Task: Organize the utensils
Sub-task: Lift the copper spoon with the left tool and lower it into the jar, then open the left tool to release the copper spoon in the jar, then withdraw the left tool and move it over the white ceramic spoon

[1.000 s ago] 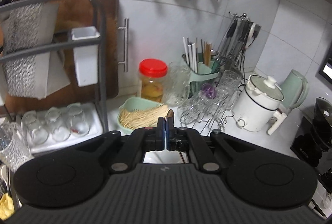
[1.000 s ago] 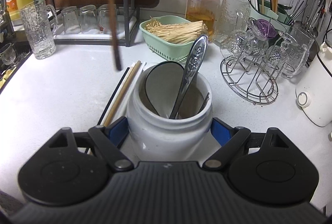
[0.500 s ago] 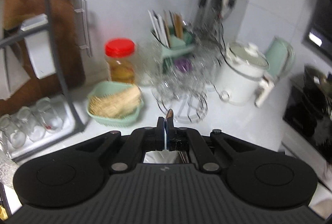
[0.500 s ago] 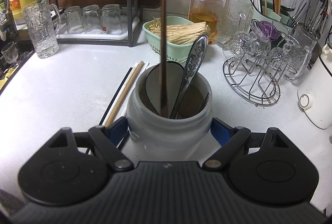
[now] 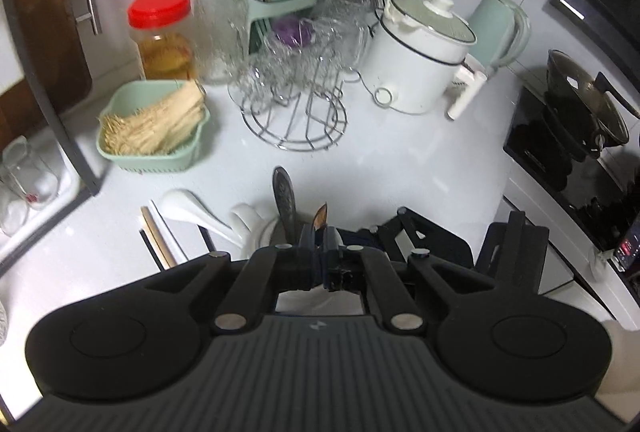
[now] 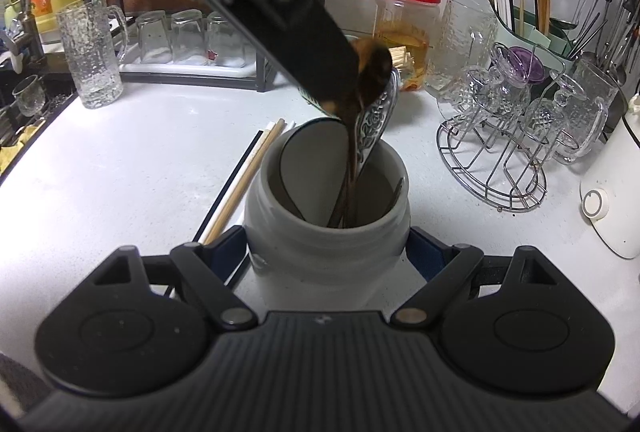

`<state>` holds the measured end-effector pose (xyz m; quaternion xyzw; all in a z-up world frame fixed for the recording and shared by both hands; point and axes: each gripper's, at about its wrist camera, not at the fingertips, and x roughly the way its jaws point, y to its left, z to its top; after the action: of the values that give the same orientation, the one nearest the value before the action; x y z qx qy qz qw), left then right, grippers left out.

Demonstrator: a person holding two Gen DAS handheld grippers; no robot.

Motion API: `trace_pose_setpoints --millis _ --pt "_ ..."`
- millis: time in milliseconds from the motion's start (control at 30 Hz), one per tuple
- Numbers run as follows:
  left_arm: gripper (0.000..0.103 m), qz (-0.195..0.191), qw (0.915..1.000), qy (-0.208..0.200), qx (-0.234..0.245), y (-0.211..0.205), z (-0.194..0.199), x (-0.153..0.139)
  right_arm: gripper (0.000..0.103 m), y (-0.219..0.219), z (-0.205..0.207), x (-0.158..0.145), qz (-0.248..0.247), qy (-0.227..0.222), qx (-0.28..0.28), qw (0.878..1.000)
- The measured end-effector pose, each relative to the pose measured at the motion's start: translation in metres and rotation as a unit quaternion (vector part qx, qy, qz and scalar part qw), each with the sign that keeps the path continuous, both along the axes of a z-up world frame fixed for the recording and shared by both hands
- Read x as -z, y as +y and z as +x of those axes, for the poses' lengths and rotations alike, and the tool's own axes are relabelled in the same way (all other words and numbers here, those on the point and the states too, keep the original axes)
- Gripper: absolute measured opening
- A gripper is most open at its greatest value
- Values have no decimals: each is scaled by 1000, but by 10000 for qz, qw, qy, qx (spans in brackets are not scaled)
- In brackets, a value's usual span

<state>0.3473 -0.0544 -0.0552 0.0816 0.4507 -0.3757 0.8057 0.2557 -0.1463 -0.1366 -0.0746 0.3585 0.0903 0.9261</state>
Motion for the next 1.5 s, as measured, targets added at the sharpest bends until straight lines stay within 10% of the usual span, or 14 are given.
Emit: trace_pose_setpoints --millis 567,700,900,1500 --pt "5 73 9999 93 -59 3 0 5 89 1 0 0 -10 -32 -18 10000" --pt "34 129 9996 -39 -256 8 0 -4 89 1 0 0 -4 -31 -9 10000" --pt "39 -77 9976 -244 -643 27 -7 -21 89 1 -1 1 8 -68 2 10000" --pt "40 -714 9688 34 -2373 88 -7 1 89 -21 -17 1 -57 -77 118 9999"
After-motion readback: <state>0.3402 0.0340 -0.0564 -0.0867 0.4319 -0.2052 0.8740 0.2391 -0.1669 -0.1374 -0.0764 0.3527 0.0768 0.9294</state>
